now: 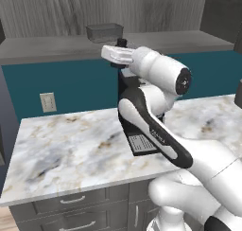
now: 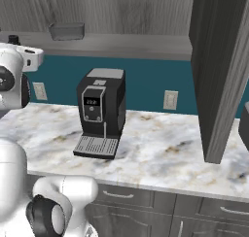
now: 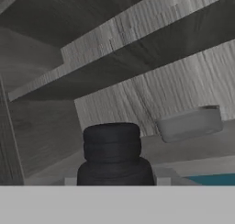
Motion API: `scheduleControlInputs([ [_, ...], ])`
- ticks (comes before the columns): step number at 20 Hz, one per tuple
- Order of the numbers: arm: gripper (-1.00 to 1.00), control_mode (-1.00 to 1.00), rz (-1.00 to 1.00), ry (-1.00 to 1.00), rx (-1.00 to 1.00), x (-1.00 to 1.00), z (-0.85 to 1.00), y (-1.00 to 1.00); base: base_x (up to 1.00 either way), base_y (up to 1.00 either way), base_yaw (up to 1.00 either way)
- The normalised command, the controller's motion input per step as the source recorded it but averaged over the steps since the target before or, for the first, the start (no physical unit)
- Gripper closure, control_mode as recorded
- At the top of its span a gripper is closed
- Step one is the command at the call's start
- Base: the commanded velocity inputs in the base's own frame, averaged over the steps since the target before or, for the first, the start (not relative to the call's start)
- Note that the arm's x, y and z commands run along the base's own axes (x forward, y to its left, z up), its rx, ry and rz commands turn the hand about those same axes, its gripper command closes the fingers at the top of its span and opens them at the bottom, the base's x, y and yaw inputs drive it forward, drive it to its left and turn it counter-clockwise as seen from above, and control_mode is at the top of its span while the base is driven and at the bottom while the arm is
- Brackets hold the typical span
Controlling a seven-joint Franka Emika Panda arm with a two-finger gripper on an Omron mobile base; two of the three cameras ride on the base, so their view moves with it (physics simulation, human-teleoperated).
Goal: The dining table condiment station is running low on shaker. Refill the condiment station by opening the cabinet and taking the shaker from the cabinet and placing it on the dining table.
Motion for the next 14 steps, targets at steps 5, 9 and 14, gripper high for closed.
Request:
scheduleControlInputs([
  [5, 1.00, -1.00, 0.00, -0.01, 0.01, -1.00, -0.08, -1.00, 0.00, 0.00, 0.00],
  [9, 1.00, -1.00, 0.00, -0.01, -0.01, -0.85, -0.02, -1.00, 0.00, 0.00, 0.00],
  [14, 1.00, -1.00, 0.02, -0.13, -0.14, -0.70, -0.13, -1.00, 0.00, 0.00, 0.00],
])
